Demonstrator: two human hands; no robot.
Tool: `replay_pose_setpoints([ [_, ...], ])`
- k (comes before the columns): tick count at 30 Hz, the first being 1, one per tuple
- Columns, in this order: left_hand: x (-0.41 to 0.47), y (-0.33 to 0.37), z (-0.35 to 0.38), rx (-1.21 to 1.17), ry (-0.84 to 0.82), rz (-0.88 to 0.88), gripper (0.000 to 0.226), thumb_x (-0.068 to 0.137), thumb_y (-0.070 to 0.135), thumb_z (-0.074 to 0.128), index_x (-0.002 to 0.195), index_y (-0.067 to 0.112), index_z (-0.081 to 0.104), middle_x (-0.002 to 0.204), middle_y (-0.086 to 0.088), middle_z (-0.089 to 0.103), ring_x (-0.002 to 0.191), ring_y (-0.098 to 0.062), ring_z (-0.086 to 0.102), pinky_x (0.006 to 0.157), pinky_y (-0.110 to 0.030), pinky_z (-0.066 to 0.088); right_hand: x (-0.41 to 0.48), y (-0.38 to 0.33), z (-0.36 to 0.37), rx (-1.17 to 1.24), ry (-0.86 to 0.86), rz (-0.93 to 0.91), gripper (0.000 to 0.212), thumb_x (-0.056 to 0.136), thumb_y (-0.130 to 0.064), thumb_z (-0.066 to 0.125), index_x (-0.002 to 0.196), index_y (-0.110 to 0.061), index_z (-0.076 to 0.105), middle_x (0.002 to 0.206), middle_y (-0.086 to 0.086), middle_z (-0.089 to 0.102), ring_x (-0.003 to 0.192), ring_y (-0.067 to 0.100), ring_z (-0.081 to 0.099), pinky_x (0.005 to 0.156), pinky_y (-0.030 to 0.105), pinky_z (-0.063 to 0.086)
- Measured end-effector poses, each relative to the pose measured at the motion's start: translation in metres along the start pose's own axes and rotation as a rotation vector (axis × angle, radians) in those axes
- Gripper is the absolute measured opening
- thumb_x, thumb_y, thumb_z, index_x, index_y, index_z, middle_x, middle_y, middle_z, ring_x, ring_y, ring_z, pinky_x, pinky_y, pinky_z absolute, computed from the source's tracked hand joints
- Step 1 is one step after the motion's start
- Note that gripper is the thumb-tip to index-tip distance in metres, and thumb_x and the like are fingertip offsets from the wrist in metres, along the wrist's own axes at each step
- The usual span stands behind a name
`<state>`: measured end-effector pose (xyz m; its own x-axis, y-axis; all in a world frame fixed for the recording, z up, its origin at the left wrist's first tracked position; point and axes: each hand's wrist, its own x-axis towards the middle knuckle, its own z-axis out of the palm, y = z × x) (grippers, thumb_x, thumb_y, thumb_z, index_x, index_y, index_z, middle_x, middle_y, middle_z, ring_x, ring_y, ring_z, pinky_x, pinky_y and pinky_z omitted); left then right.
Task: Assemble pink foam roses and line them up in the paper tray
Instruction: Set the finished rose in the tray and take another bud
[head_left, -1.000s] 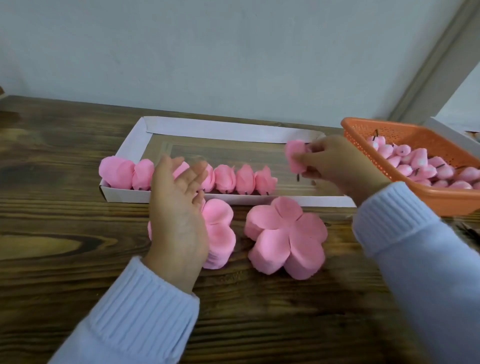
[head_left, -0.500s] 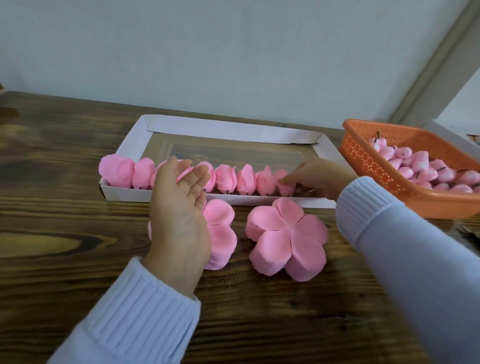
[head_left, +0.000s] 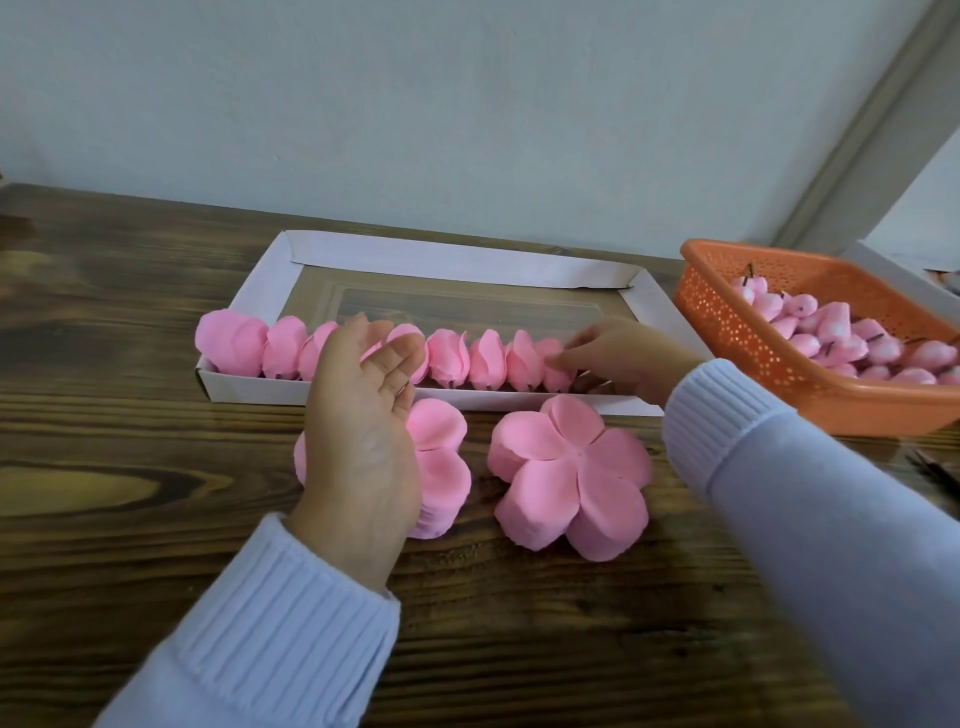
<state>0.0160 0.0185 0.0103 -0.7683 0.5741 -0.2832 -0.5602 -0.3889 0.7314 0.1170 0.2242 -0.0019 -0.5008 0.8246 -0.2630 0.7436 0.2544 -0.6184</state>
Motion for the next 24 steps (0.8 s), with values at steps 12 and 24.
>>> replay_pose_setpoints([
  [12,0.0,0.0,-0.002,0.005,-0.019,0.004,0.026,0.1,0.03,0.042,0.093,0.016,0.063,0.094,-0.001,0.07,0.095,-0.012,0.067,0.091,-0.024,0.046,-0.018,0.005,-0.065,-0.051,0.318,-0.167,0.024,0.097,-0.034,0.054,0.101,-0.012,0.063,0.088,0.005,0.069,0.075,0.017,0.062,0.068,0.029,0.051],
  [24,0.001,-0.001,-0.001,0.032,0.003,0.013,0.02,0.097,0.022,0.047,0.088,0.017,0.064,0.087,0.002,0.07,0.088,-0.009,0.067,0.084,-0.022,0.046,-0.003,0.084,-0.167,-0.776,0.199,0.403,0.022,0.097,-0.013,0.052,0.1,0.005,0.063,0.094,0.021,0.064,0.08,0.03,0.06,0.071,0.033,0.053],
])
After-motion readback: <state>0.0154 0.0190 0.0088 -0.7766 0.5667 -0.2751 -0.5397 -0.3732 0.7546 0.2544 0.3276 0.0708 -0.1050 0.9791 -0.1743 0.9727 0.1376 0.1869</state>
